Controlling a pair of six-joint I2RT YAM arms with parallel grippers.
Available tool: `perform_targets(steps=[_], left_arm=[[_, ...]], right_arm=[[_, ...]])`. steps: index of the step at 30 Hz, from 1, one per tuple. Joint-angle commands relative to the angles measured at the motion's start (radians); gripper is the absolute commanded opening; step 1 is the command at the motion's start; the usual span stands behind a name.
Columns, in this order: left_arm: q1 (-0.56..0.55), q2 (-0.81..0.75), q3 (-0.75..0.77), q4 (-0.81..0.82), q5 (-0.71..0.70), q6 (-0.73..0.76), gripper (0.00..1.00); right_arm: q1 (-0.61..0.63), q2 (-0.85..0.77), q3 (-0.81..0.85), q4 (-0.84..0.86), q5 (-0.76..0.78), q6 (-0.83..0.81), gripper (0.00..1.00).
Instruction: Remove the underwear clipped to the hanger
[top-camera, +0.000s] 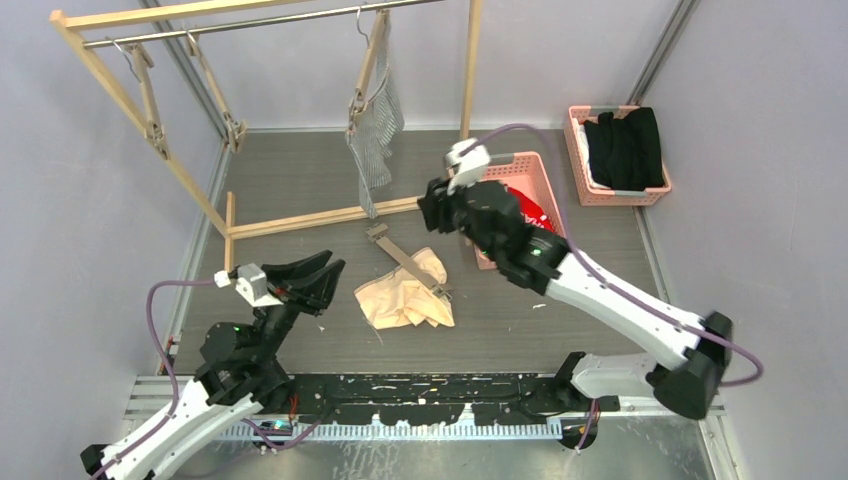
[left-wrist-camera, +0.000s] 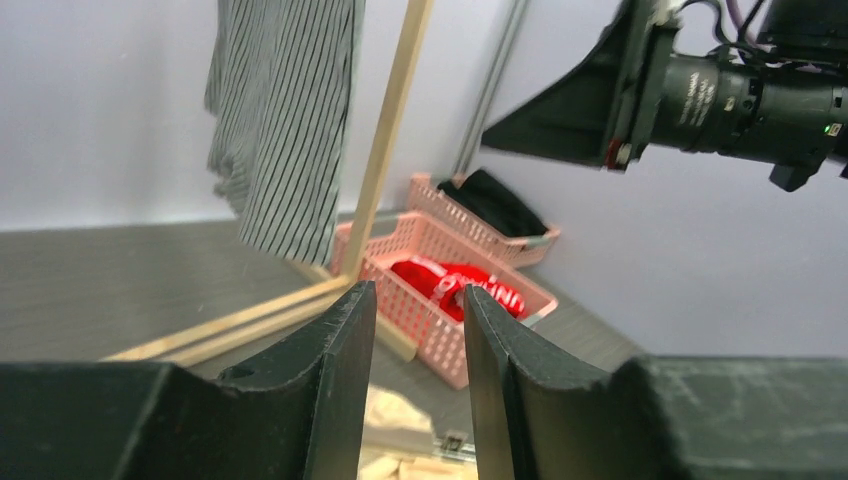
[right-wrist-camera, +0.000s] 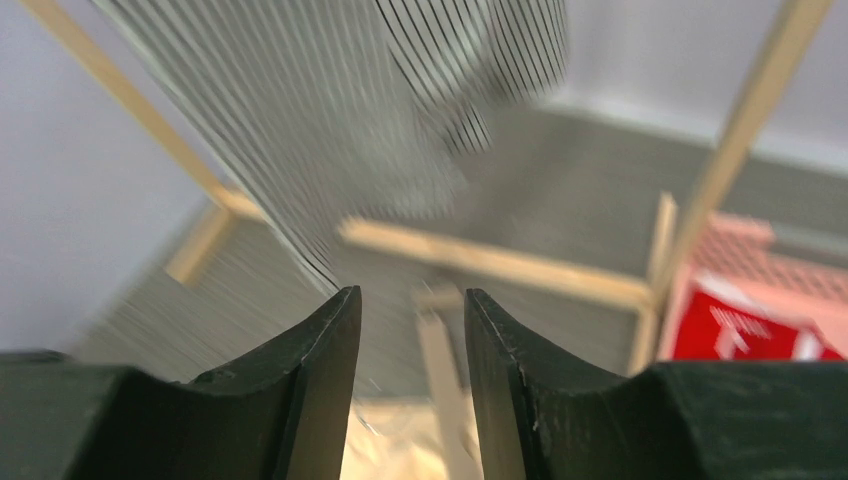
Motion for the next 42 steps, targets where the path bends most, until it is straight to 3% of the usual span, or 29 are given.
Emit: perform_targets(steps=[1,4,13,23,30,42], left_arm=[[-0.006,0.035,0.050,-0.221,-0.054,0.034,0.38],[-0.005,0.090,0.061,-0.216,-0.062,0.035,0.38],[-0.005,0.222,0.072,-0.214,-0.085,-0.001,0.35],[-0.012,0.214,0.031,-0.232,-0.087,-0.014,0.32],[-0.025,0.235,0.023,-0.223,-0.097,-0.010,0.32],[-0.032,0.302,0.022,-0.172,-0.108,-0.021,0.31]], right_arm=[[0.089,0.160,-0.028,-0.341,0.204,-0.069,0.50],[0.139,0.258,-0.046,-0.370,0.288,-0.065,0.50],[0.137,0.360,-0.030,-0.244,0.231,-0.111,0.54],[0.034,0.558,0.166,-0.192,-0.040,-0.187,0.54],[-0.109,0.705,0.341,-0.196,-0.378,-0.193,0.54],[-0.154,0.799,0.369,-0.199,-0.651,-0.238,0.63]])
